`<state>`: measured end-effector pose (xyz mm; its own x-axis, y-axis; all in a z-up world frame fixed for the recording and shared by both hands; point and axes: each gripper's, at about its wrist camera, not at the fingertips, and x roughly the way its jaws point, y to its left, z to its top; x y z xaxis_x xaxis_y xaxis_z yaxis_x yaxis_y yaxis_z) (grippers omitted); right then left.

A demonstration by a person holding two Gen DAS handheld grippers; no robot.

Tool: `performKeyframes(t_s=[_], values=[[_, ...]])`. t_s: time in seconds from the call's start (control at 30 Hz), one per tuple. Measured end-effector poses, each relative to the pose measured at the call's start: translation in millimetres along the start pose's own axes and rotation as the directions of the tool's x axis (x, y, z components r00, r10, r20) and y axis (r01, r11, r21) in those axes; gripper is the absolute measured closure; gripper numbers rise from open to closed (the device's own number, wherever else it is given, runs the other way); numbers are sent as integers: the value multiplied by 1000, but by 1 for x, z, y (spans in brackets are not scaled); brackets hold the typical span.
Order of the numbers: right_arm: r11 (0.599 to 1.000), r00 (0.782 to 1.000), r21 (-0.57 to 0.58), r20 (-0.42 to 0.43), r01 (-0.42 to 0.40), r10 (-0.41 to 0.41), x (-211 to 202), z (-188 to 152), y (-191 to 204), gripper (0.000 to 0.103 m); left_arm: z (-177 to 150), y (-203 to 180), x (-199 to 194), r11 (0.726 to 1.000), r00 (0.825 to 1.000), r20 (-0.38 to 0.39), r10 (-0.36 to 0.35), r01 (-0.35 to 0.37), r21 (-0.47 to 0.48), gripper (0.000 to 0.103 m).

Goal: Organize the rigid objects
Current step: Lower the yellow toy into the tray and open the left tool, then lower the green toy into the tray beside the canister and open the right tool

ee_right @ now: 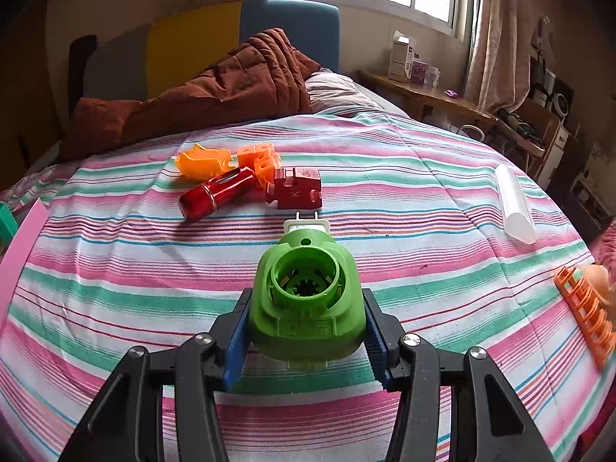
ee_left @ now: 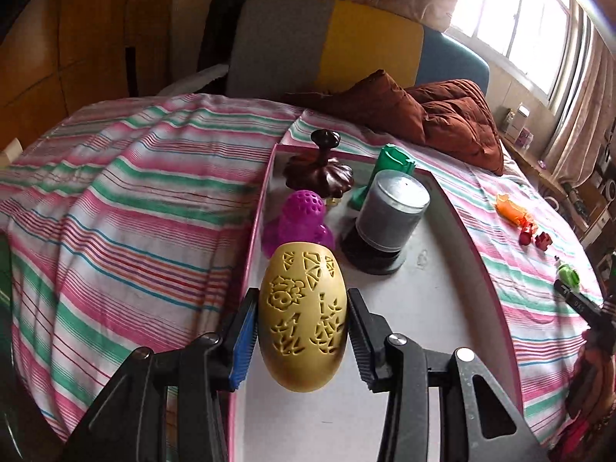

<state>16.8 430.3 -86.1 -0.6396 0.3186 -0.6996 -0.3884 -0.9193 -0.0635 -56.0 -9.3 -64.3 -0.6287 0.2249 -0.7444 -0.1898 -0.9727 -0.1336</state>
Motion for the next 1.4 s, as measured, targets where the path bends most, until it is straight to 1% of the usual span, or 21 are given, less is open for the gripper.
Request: performKeyframes(t_s=[0.13, 0.2, 0.33, 0.47, 0.6, 0.7, 0.8, 0.9, 0.97, 1.13, 1.3, 1.4], values=[[1000, 1000, -8, -8, 6, -6, 1, -1, 1, 51, 1, -3, 3, 999, 999, 7, 31, -32, 43, 59], [1000, 1000, -7, -7, 8, -8, 1, -1, 1, 51, 1, -5, 2, 998, 999, 10, 47, -48, 48, 59], [1000, 1000, 4, -1, 4, -4, 0, -1, -1, 51, 1, -4, -10, 999, 998, 48, 46, -46, -3, 58], [1000, 1000, 17, 18, 0, -1, -3, -1, -3, 51, 2, -2, -26, 997, 996, 89, 10, -4, -73, 58], [1000, 999, 13, 41, -21, 20, -13, 0, -1, 51, -2, -9, -37, 993, 993, 98, -70, 79, -91, 58], [998, 998, 7, 37, -59, 59, -21, 1, 5, 51, -6, -17, -41, 992, 991, 88, -103, 109, -70, 58], [989, 990, 37, 31, -140, 139, -33, 2, 16, 51, -11, -23, -44, 992, 991, 77, -111, 115, -54, 58], [972, 973, 43, 27, -229, 228, -46, 4, 37, 51, -15, -26, -47, 990, 990, 73, -122, 127, -63, 58], [959, 959, 29, 24, -282, 281, -55, 6, 56, 51, -17, -27, -47, 990, 991, 68, -118, 123, -66, 58], [913, 913, -24, 2, -407, 407, -77, 8, 111, 51, -21, -27, -50, 991, 992, 67, -104, 109, -72, 58], [863, 867, -82, -28, -498, 497, -95, 11, 163, 51, -23, -23, -49, 992, 995, 62, -82, 88, -93, 58], [841, 849, -116, -49, -528, 526, -101, 11, 192, 51, -22, -21, -48, 991, 995, 60, -74, 80, -104, 58]])
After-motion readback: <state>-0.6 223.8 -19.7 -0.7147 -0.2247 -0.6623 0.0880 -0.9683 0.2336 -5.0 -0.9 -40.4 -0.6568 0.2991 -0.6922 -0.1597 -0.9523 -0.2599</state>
